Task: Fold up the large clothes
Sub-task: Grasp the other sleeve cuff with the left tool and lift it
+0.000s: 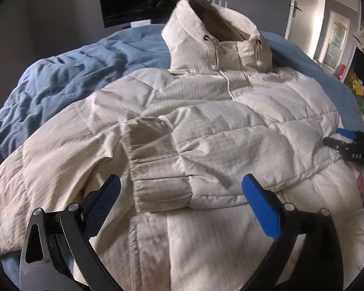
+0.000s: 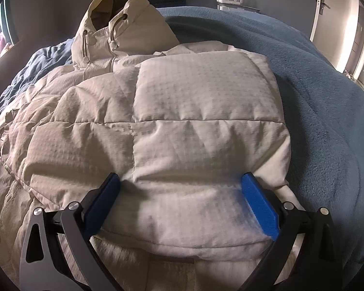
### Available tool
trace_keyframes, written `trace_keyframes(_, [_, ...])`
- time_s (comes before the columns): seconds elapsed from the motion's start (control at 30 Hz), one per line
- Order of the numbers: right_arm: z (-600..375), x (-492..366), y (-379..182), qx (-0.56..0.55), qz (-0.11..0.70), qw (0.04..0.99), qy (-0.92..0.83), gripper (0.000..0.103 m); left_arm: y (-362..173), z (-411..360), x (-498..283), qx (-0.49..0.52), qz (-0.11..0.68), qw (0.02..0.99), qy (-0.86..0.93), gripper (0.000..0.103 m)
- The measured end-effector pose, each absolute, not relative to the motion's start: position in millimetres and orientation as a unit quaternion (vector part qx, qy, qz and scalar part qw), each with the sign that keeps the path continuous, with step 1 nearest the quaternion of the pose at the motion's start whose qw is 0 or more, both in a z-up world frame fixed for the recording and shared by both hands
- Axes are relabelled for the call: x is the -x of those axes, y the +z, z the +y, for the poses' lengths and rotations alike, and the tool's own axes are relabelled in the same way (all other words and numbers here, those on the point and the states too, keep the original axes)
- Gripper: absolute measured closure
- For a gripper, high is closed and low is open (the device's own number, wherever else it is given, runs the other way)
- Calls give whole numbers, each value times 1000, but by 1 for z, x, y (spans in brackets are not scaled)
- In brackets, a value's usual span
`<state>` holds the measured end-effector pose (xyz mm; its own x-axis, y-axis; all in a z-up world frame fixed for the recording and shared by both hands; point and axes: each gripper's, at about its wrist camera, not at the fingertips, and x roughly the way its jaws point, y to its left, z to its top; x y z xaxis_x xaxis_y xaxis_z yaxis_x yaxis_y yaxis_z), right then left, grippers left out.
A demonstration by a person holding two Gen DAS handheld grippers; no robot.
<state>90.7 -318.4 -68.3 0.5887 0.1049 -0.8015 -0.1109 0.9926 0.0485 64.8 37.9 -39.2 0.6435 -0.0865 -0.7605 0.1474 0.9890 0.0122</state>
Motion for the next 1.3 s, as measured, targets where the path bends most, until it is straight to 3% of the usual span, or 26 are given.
trace_keyframes(0.4, [-329,-72,-59,-16,458,887,48,7,-12,123,-48,105,420,900,54,7])
trace_keyframes(0.67, [-334,-48,-26,-15,396,918,33,7,-11,184,-30,189,435,869,145,7])
trace_keyframes(1.03, [-337,-52,-31,-32,411,910,32,7,-34,281,-9,304,448,797,269,7])
trace_keyframes(1.17, [-336,-54,-34,-35,417,908,31,7,-62,314,9,391,449,749,291,7])
trace_keyframes(1.3, [-333,-56,-36,-30,421,906,33,7,-63,332,12,401,415,759,301,8])
